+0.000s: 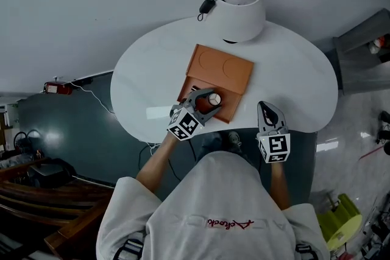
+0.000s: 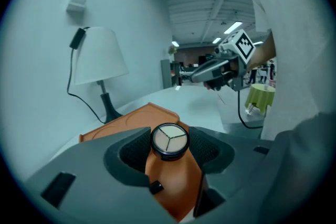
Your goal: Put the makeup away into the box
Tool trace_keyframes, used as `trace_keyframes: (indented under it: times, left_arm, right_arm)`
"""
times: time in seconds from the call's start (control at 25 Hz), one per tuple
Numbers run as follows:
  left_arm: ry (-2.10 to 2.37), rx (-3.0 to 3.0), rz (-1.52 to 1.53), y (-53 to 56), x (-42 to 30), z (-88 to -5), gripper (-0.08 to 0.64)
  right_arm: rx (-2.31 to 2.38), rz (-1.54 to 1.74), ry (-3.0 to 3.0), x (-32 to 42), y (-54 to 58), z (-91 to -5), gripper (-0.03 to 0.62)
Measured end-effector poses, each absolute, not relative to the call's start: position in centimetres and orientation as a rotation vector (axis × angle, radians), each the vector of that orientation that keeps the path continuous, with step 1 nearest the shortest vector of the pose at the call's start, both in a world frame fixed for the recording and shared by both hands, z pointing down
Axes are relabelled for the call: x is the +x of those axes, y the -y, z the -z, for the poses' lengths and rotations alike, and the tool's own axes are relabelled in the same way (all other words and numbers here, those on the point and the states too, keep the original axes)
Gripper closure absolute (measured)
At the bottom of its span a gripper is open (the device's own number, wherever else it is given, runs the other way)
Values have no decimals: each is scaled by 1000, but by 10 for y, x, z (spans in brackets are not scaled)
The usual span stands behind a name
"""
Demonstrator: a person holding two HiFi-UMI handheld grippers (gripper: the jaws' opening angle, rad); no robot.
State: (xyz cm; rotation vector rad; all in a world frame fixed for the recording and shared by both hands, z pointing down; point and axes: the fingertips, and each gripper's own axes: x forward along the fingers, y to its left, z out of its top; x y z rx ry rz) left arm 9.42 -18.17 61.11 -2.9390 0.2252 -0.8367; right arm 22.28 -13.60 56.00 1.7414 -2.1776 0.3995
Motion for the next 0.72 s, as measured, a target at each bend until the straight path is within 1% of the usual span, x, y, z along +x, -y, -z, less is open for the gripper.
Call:
trace_keyframes:
  times: [0.24,0.44,0.72]
  left_arm:
    - [43,-2883,954,165,107,-644,327]
    - [98,-2891,998,165,117,-660,327]
    - [160,-2865,1139,162,120,-689,327]
  right_arm:
    - [1728,-419,2171,217,138,-567,572]
    - [1730,-436,2151,219,135,-572,572]
    - [1730,-442,2149,218,138,-572,572]
